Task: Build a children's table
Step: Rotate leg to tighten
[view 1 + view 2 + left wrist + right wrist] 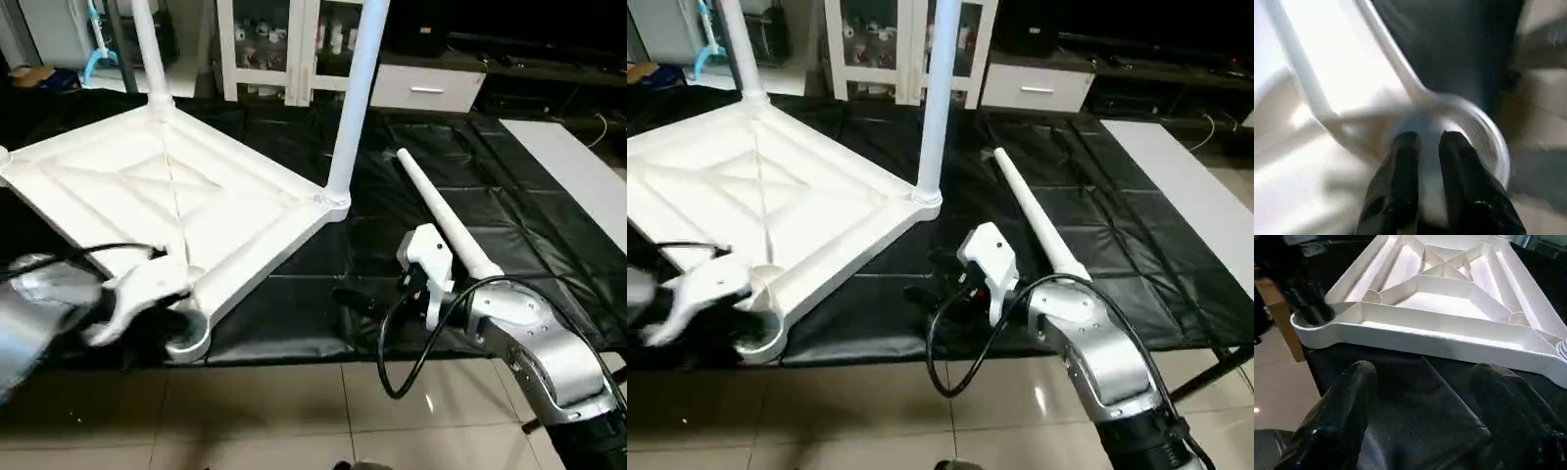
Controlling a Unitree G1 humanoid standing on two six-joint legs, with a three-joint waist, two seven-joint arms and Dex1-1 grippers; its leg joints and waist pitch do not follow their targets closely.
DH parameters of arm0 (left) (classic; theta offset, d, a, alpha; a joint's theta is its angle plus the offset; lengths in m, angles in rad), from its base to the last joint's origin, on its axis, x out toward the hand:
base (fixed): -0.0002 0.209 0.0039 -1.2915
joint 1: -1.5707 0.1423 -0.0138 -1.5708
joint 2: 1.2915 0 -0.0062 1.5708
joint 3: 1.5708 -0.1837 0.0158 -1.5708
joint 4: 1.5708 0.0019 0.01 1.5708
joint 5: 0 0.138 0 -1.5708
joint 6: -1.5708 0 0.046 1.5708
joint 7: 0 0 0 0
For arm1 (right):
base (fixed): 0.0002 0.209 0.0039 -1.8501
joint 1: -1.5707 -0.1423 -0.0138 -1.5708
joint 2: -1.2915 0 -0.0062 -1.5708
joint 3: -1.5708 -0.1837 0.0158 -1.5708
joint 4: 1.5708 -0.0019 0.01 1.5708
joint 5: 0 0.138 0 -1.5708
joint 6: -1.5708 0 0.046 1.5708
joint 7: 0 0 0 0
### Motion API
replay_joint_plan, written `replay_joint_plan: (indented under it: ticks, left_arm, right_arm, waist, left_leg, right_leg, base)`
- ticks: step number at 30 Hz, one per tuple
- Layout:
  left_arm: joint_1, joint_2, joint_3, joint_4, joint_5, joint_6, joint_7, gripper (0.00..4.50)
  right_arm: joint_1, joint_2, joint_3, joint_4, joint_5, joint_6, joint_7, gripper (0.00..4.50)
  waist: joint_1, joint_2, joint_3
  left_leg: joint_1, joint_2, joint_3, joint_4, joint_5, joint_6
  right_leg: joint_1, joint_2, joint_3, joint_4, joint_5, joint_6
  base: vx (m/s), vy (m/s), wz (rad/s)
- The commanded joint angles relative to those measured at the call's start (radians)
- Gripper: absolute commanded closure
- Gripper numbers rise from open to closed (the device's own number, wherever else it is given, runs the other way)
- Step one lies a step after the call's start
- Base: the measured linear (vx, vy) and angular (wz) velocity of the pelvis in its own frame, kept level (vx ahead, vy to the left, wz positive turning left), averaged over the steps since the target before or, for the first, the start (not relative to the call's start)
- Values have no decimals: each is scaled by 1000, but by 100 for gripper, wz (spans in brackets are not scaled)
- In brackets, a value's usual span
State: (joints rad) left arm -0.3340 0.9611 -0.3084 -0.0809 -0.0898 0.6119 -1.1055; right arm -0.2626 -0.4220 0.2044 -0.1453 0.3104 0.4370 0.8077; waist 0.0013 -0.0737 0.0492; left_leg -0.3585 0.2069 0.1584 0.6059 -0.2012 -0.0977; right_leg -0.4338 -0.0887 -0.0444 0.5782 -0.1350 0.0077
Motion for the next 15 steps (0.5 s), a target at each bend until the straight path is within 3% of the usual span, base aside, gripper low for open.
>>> replay_joint_plan:
  ticks: [1,3,5,6,8,11,15]
  left_arm:
    - [-31,-15,-14,44,48,12,73,360]
    - [-78,-68,-19,86,57,17,134,360]
    - [-98,-93,-22,110,69,1,167,360]
    - [-110,-112,-20,128,77,-14,191,360]
    - [-123,-130,-17,144,83,-25,215,360]
    - [-191,-244,21,227,117,-98,330,360]
    - [-240,-384,46,236,60,-115,376,360]
  right_arm:
    - [8,-12,-8,-19,1,13,-4,110]
    - [13,-19,-9,-18,0,6,-9,110]
    - [13,-21,-10,-15,-1,3,-10,110]
    - [13,-21,-11,-13,-2,1,-11,110]
    - [12,-21,-12,-12,-3,-1,-13,110]
    - [10,-16,-19,-7,-14,-3,-19,110]
    - [13,-13,-15,-7,-22,-4,-28,110]
  waist:
    - [-6,26,-49]
    - [-3,27,-50]
    - [-2,30,-50]
    - [-5,26,-51]
    - [-5,28,-52]
    - [-3,27,-54]
    - [-1,25,-54]
  left_leg:
    - [10,4,-1,-91,-444,-29]
    - [16,1,1,-86,-446,-28]
    - [13,1,-1,-86,-441,-26]
    - [4,0,-5,-87,-430,-25]
    - [8,0,-6,-86,-433,-24]
    - [13,-1,-3,-80,-435,-18]
    - [1,3,-6,-83,-425,-16]
  right_leg:
    - [33,-18,15,-75,-547,-81]
    - [28,-17,12,-81,-570,-72]
    - [31,-18,10,-82,-581,-67]
    - [39,-20,8,-82,-590,-58]
    - [35,-19,6,-85,-592,-55]
    - [29,-17,4,-90,-585,-60]
    - [41,-22,0,-86,-557,-75]
  base:
    - [0,0,0]
    - [0,0,0]
    - [0,0,0]
    - [0,0,0]
    - [0,0,0]
    - [0,0,0]
    - [0,0,0]
